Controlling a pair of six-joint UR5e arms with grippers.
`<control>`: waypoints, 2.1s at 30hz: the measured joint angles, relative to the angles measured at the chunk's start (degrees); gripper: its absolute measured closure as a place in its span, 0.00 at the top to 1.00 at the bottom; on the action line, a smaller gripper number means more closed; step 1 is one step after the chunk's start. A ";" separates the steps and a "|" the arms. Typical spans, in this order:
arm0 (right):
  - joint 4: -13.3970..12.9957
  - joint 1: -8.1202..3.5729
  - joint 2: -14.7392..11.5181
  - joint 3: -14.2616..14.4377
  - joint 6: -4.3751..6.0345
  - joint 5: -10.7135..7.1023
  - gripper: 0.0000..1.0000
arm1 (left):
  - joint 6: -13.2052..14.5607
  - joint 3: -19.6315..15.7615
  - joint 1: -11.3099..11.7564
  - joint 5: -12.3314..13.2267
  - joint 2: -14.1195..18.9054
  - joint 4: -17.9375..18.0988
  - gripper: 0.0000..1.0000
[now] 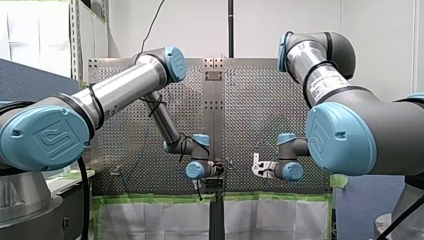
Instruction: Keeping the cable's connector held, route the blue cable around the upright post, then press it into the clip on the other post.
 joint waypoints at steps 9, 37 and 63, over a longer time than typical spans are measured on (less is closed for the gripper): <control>0.15 -0.06 0.01 -1.33 0.09 -0.06 0.00 | -0.51 0.81 0.82 0.99 0.01 -0.10 0.00; -0.13 -1.88 0.32 -4.68 0.58 -0.08 0.00 | 5.93 5.39 2.08 -4.27 -0.05 -8.24 0.00; 0.39 -2.50 0.53 -5.17 0.63 -0.09 0.00 | 7.64 5.38 1.94 -2.99 0.01 -5.78 1.00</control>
